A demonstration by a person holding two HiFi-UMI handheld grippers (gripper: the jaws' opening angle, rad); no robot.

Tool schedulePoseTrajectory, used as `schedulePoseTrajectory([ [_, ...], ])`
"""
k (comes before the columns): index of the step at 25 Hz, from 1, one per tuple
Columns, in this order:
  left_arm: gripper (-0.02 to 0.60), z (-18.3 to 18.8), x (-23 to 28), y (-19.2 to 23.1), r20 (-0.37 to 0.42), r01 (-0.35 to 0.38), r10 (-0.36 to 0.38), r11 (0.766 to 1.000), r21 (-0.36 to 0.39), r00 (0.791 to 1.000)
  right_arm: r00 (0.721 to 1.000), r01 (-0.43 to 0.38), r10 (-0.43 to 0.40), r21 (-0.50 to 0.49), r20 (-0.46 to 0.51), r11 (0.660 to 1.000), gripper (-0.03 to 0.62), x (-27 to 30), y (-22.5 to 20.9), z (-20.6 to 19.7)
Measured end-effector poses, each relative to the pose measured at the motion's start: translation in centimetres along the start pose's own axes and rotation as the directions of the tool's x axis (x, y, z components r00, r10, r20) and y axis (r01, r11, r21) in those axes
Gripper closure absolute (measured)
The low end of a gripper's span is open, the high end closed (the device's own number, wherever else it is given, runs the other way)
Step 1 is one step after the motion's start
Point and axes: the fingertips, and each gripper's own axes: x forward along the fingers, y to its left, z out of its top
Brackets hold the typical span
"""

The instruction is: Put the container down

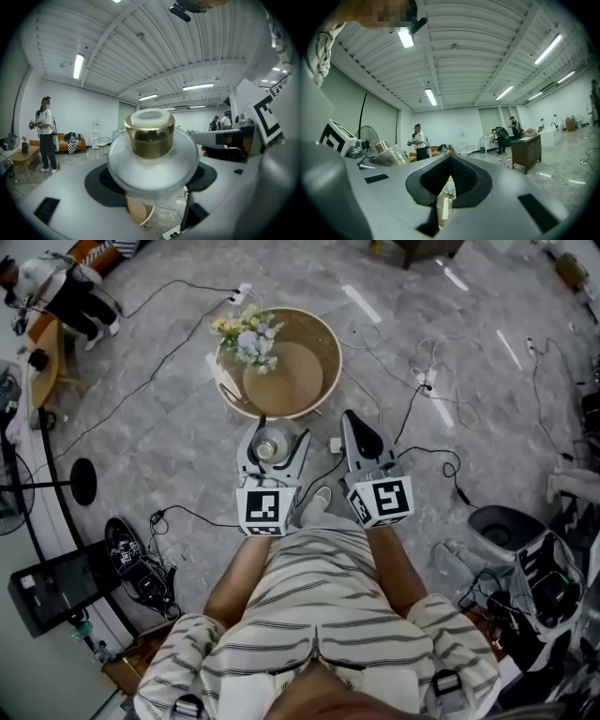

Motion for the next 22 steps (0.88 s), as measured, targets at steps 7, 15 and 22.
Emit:
schedulePoseTrajectory([
  [7,0.249,-1.9,3.4,1.1,-0.034,-0.006,0.005,1.000,-0.017,0.999,0.999,-0.026,0.026,-0.003,-0.040,1.000,0.585,3.0,-1.5,-2.2],
  [15,0.249,-4.8,6.5,3.7,-0.113,0.027,-0.030,0.999,-0.027,0.993,0.993,-0.015,0.019,0.038,-0.119,0.999,0.585,7.1,-2.1,-5.3],
  [22,0.249,-6.8,9.1,6.7,-0.139,0.058,-0.061,0.998,-0.024,0.988,0.987,0.037,-0.028,0.056,-0.157,0.998,0.585,11.1,-2.5,-7.6],
])
